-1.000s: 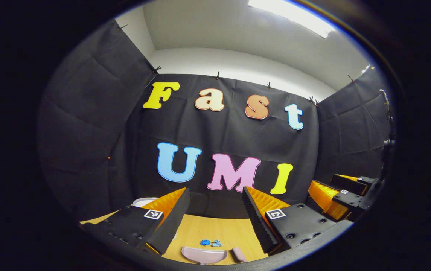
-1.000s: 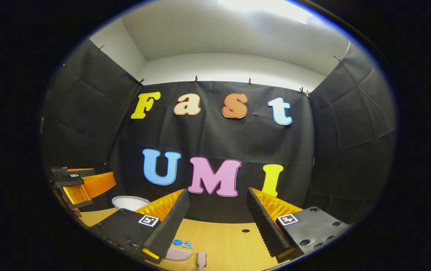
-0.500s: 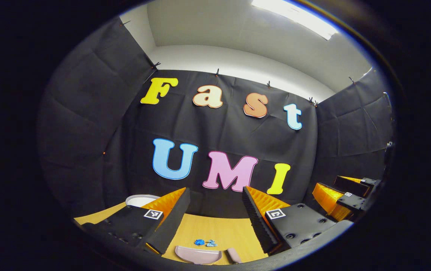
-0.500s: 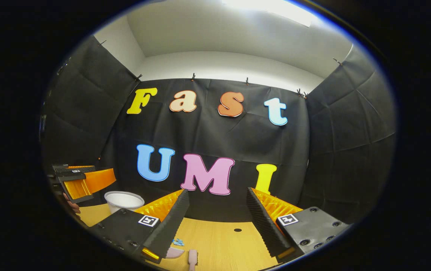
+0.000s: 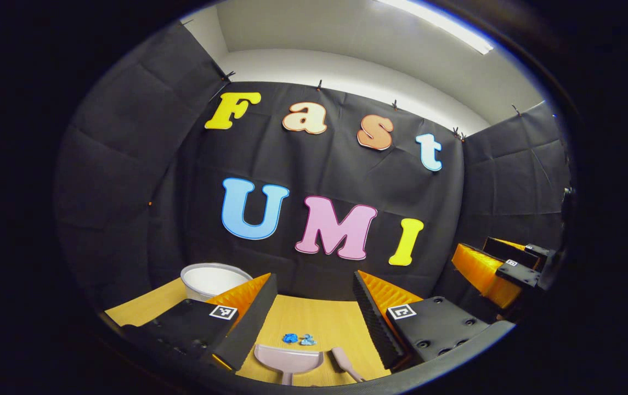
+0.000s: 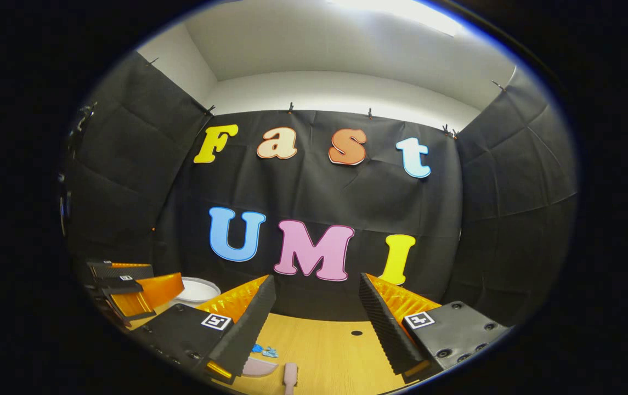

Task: Pick up the small broom and dustpan from the desktop, sweep the trash into the dustpan with the broom, and then empty the trash into the garbage bin.

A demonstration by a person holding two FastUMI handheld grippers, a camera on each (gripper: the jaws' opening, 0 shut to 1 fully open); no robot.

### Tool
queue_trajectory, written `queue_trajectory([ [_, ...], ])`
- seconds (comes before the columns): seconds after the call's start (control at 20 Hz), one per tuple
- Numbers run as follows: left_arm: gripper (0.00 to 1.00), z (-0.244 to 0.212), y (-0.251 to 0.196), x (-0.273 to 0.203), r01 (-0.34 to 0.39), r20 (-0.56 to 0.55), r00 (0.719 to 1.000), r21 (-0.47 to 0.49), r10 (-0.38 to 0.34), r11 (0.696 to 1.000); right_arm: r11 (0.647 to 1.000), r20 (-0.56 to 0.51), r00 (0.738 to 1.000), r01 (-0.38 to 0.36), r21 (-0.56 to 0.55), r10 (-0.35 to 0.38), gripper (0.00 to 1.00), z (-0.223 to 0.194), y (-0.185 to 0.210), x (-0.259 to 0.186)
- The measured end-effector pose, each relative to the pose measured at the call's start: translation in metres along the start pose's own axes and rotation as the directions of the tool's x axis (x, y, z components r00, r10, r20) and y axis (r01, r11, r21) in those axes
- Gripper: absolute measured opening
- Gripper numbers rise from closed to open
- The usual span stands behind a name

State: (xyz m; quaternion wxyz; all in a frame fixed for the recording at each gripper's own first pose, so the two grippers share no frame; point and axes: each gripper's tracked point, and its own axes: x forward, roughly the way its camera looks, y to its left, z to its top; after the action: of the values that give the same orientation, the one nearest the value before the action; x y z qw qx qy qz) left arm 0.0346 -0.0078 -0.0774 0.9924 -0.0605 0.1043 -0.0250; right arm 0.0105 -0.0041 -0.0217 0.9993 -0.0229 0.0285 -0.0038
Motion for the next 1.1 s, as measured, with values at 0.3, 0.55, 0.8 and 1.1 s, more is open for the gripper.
queue_trajectory([
  [0.3, 0.84, -0.028, 0.015, 0.002, -0.01, -0.112, 0.994, -0.08, 0.001, 0.997, 1.0, -0.032, 0.999, 0.004, 0.013, -0.004, 0.98, -0.017, 0.008, 0.001],
  [0.55, 0.82, -0.065, 0.019, 0.028, -0.052, -0.26, 0.964, 0.028, 0.057, 0.998, 0.999, -0.082, 0.996, -0.045, 0.017, 0.046, 0.98, -0.048, 0.019, 0.028],
  [0.8, 0.82, -0.135, 0.036, 0.071, -0.061, -0.492, 0.86, 0.161, 0.134, 0.985, 0.992, -0.374, 0.923, -0.051, 0.119, 0.093, 0.98, -0.158, 0.019, 0.079],
  [1.1, 0.84, -0.237, 0.061, 0.083, -0.096, -0.892, 0.433, 0.095, 0.128, 0.991, 0.955, -0.855, 0.468, 0.069, 0.288, 0.223, 0.99, -0.36, 0.035, 0.058],
])
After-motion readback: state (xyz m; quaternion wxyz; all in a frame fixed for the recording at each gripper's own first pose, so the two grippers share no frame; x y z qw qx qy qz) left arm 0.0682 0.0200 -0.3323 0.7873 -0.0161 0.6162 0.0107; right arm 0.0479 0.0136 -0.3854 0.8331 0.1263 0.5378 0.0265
